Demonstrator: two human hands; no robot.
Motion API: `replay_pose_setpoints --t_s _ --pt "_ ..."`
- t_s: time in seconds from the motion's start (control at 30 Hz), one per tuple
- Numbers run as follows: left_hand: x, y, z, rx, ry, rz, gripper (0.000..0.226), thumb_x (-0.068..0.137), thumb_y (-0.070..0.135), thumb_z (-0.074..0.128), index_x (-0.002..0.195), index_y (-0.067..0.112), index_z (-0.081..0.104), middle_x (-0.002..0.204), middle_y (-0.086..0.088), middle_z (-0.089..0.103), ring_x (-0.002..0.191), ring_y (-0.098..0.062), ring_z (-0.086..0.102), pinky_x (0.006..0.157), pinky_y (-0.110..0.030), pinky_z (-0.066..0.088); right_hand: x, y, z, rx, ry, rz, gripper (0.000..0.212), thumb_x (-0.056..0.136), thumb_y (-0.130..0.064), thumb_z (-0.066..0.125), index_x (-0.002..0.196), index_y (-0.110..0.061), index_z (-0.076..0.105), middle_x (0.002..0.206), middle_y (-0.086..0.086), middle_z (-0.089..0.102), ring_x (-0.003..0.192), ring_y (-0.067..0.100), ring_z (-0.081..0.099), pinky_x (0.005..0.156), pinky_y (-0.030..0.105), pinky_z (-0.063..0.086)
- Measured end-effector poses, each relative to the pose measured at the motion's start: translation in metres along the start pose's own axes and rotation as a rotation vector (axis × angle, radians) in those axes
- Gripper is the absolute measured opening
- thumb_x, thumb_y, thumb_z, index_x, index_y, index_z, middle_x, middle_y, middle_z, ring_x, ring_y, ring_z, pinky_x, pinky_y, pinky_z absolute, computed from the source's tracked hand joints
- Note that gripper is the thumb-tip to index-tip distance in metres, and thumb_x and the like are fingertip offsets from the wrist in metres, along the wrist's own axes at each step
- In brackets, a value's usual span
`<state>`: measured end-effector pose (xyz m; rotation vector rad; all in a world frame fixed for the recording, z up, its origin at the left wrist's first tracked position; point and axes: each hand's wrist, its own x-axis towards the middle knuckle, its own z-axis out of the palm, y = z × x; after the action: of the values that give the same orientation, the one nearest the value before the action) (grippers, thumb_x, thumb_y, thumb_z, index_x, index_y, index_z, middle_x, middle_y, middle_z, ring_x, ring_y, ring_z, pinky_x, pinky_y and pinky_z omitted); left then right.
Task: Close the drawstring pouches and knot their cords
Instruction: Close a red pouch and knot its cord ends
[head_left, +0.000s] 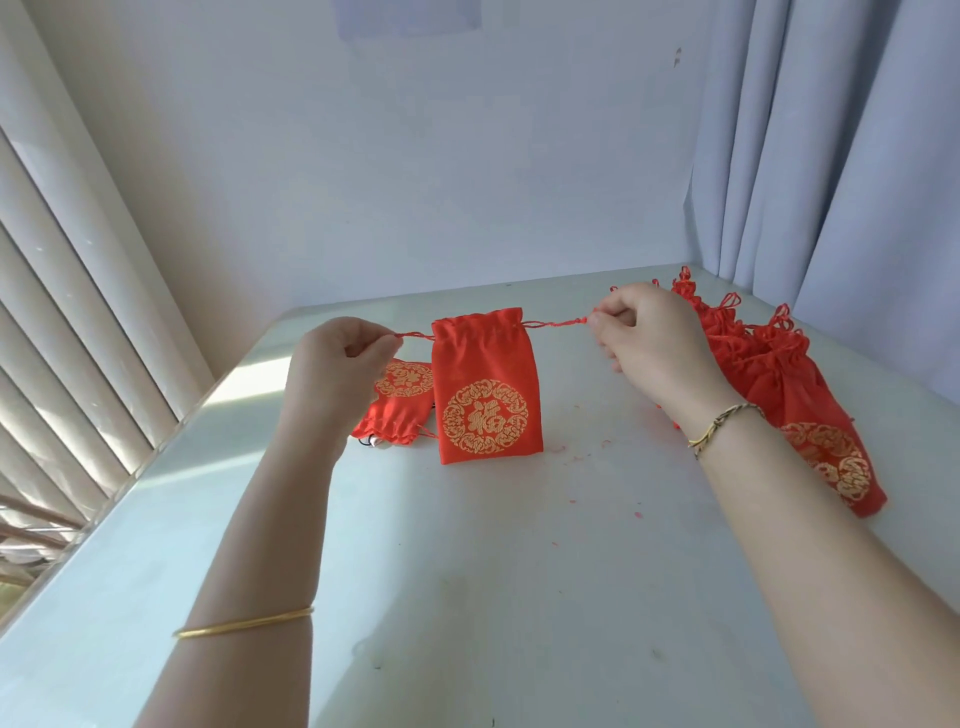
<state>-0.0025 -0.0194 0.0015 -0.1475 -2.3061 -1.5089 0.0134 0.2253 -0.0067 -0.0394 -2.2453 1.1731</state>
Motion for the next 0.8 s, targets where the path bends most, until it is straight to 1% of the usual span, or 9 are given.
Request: replay_pose_setpoints --t_s 0.07,0.13,0.17,0.23,0.3,0.4,0.53,0.67,0.8 --pt "0.000 0.001 0.001 -0.084 -0.044 -0.026 0.011 0.091 0.009 0.054 0.085 0.012 0.062 0.078 -0.001 0.066 0.068 -0.009 0.063 0.050 -0.016 0.048 -0.003 -0.002 0.005 0.061 -0.030 0.072 0.015 0.090 -0.010 0.050 0.084 -0.001 0.060 0.069 0.003 0.057 0.069 0.028 0.059 0.067 0.041 0.053" --pt "-0.001 0.004 0.003 -0.233 -0.088 -0.082 0.015 0.094 0.009 0.048 0.084 0.013 0.058 0.086 -0.003 0.069 0.077 -0.012 0.069 0.054 -0.019 0.051 -0.005 -0.005 0.008 0.253 -0.065 0.229 0.018 0.093 -0.008 0.040 0.095 -0.003 0.057 0.080 0.010 0.059 0.063 0.020 0.058 0.056 0.032 0.050" --pt "-0.002 0.006 0.004 -0.314 -0.113 -0.113 0.017 0.096 0.010 0.046 0.083 0.012 0.056 0.090 -0.005 0.070 0.081 -0.013 0.070 0.057 -0.021 0.053 -0.006 -0.008 0.008 0.381 -0.089 0.324 0.020 0.093 -0.007 0.035 0.100 -0.006 0.054 0.087 0.012 0.059 0.063 0.019 0.058 0.055 0.031 0.050" --pt "-0.003 0.009 0.007 -0.443 -0.163 -0.164 0.018 0.098 0.011 0.042 0.084 0.010 0.054 0.096 -0.009 0.069 0.089 -0.019 0.070 0.061 -0.026 0.055 -0.008 -0.010 0.008 0.602 -0.132 0.482 0.028 0.092 -0.002 0.030 0.108 -0.010 0.050 0.099 0.016 0.056 0.068 0.024 0.062 0.058 0.034 0.053" --pt "-0.005 0.010 0.012 -0.526 -0.191 -0.202 0.018 0.099 0.011 0.040 0.086 0.008 0.052 0.098 -0.011 0.068 0.093 -0.024 0.069 0.063 -0.029 0.056 -0.009 -0.010 0.011 0.655 -0.168 0.561 0.040 0.086 0.007 0.030 0.118 -0.009 0.048 0.108 0.017 0.053 0.077 0.029 0.063 0.061 0.036 0.054" --pt "-0.007 0.012 0.019 -0.626 -0.195 -0.242 0.018 0.100 0.010 0.037 0.086 0.007 0.048 0.090 -0.012 0.063 0.084 -0.026 0.067 0.059 -0.029 0.057 -0.012 -0.007 0.016 0.576 -0.209 0.589 0.051 0.085 0.008 0.034 0.132 -0.010 0.041 0.110 0.013 0.049 0.085 0.030 0.064 0.065 0.037 0.054" --pt "-0.009 0.014 0.026 -0.730 -0.168 -0.329 0.021 0.101 0.012 0.037 0.082 0.008 0.046 0.081 -0.012 0.056 0.070 -0.026 0.062 0.057 -0.031 0.059 -0.016 -0.006 0.022 0.608 -0.267 0.625 0.046 0.091 0.001 0.039 0.135 -0.011 0.038 0.097 0.007 0.050 0.086 0.032 0.063 0.064 0.037 0.054" --pt "-0.009 0.013 0.031 -0.724 -0.166 -0.365 0.020 0.102 0.016 0.035 0.084 0.011 0.043 0.078 -0.012 0.053 0.069 -0.026 0.062 0.056 -0.033 0.059 -0.019 -0.008 0.027 0.681 -0.313 0.648 0.047 0.089 0.003 0.044 0.134 -0.010 0.038 0.103 0.013 0.048 0.077 0.028 0.064 0.063 0.035 0.053" --pt "-0.008 0.012 0.033 -0.698 -0.171 -0.349 0.018 0.102 0.017 0.035 0.086 0.011 0.043 0.079 -0.012 0.051 0.073 -0.027 0.064 0.059 -0.034 0.060 -0.018 -0.011 0.023 0.816 -0.296 0.623 0.050 0.086 0.004 0.048 0.132 -0.013 0.040 0.104 0.015 0.051 0.071 0.026 0.064 0.054 0.028 0.048"
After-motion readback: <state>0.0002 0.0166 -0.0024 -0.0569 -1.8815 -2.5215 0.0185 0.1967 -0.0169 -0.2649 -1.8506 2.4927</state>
